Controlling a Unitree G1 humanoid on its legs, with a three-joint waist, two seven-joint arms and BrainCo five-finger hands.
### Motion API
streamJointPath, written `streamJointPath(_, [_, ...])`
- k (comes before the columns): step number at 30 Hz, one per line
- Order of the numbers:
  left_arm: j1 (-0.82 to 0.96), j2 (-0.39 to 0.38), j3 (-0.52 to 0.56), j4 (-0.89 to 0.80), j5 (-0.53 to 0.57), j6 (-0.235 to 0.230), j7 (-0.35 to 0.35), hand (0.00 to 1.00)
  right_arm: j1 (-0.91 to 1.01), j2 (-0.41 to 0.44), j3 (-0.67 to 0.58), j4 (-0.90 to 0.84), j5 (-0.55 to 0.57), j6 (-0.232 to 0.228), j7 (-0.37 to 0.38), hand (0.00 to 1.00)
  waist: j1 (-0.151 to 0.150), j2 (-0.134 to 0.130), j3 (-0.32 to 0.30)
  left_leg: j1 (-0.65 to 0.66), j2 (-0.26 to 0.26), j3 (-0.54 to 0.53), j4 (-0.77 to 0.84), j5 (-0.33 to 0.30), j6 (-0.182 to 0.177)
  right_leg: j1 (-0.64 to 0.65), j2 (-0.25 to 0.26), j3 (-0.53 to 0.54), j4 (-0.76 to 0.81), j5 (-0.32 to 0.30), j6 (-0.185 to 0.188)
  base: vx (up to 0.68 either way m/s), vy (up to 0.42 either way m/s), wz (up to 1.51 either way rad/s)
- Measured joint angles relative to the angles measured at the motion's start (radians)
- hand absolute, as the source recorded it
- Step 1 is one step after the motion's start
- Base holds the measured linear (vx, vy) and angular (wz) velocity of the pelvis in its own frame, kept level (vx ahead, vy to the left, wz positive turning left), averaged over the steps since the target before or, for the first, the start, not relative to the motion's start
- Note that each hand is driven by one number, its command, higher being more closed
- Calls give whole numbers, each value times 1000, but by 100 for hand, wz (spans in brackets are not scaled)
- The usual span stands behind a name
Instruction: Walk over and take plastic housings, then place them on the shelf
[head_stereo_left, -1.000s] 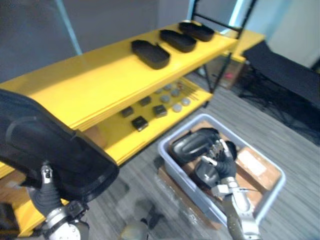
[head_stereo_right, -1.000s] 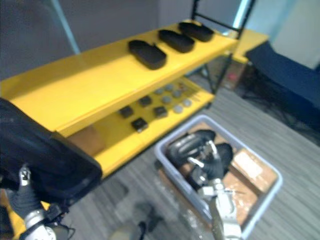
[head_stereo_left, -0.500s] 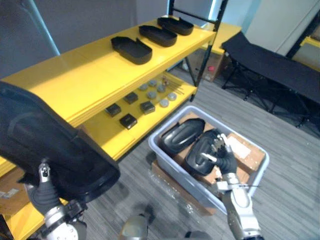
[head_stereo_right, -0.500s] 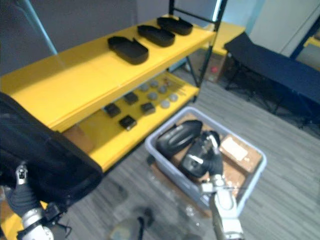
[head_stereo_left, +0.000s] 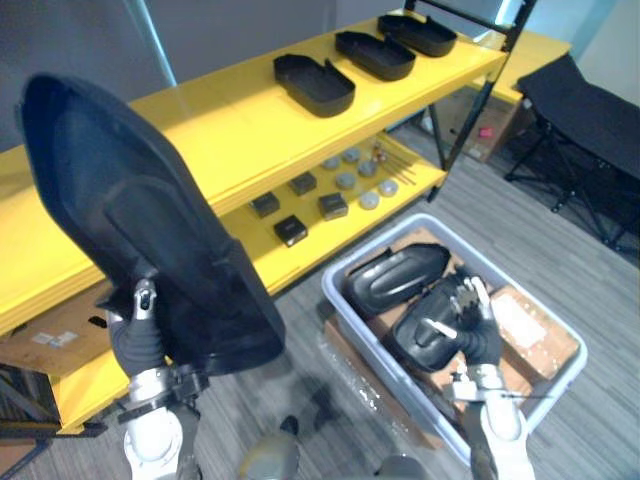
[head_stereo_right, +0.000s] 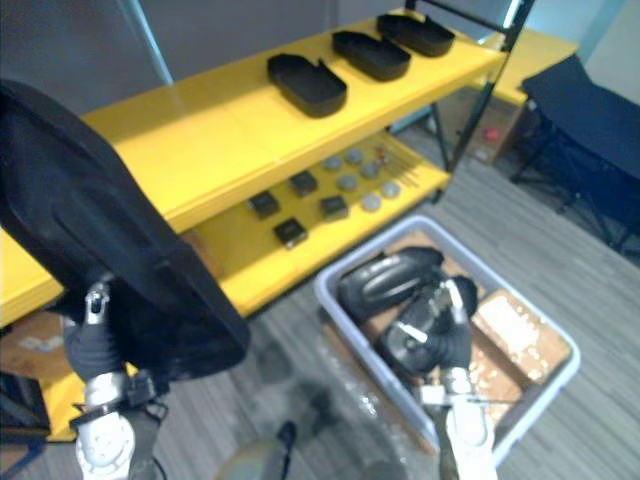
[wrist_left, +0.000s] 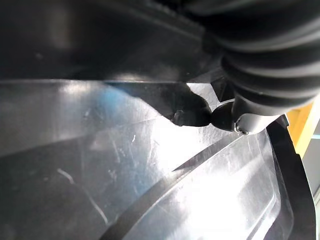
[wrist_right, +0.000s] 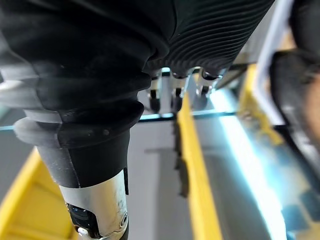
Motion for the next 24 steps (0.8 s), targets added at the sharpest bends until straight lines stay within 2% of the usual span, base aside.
streamJointPath(3, [-9, -1, 0, -1, -1, 0, 20, 100, -15, 0, 1, -7, -17, -3, -41, 0, -3, 4, 23, -28, 8, 19, -10, 22, -5, -28, 5, 29, -19, -13, 26, -142, 16, -18])
streamJointPath(5, [-9, -1, 0, -2, 0, -1, 41, 100, 0, 0, 1, -32, -17, -3, -61, 0, -9, 16, 43, -29, 19, 32, -13, 24, -8, -50, 12, 49, -11, -17, 21, -168, 32, -22])
streamJointPath(10, [-18, -2, 0, -2, -1, -20, 92, 100, 18, 3, -2, -44, -18, -3, -69, 0, -22, 18, 60, -34, 26, 56, -29, 32, -5, -81, 12, 72, 4, -17, 22, -59, 15, -15])
streamJointPath(11, [-23, -2, 1, -2, -1, -33, 103, 100, 21, 8, -3, -44, -25, -7, -69, 0, -24, 17, 60, -48, 24, 56, -26, 33, -6, -95, 11, 72, 9, -16, 23, 18, 18, 3])
streamJointPath(15, [-37, -6, 7, -1, 0, -37, 143, 100, 11, 13, 0, -42, -36, -21, -61, 0, -23, 14, 66, -64, 8, 50, -17, 47, -7, -105, -6, 62, 33, -11, 37, 66, 4, 13])
streamJointPath(18, [-35, -8, 13, -1, 6, -36, 172, 100, -11, 14, 0, -39, -37, -39, -61, 0, -21, 7, 70, -60, -17, 49, 14, 37, 7, -84, -32, 44, 58, -38, 52, 53, 13, 20])
streamJointPath(23, [-16, -41, 117, -1, 45, -36, 218, 100, -72, 14, 7, -30, -37, -65, -63, 0, 10, -6, 78, -64, -50, 44, 145, -62, 15, -36, -63, 13, 131, -117, 59, 16, 34, 18])
streamJointPath(24, [-8, -48, 135, -1, 43, -36, 226, 100, -92, 14, 16, -25, -36, -68, -63, 0, 23, -8, 79, -73, -56, 46, 192, -96, 22, -14, -72, -3, 134, -131, 58, 85, 92, 30])
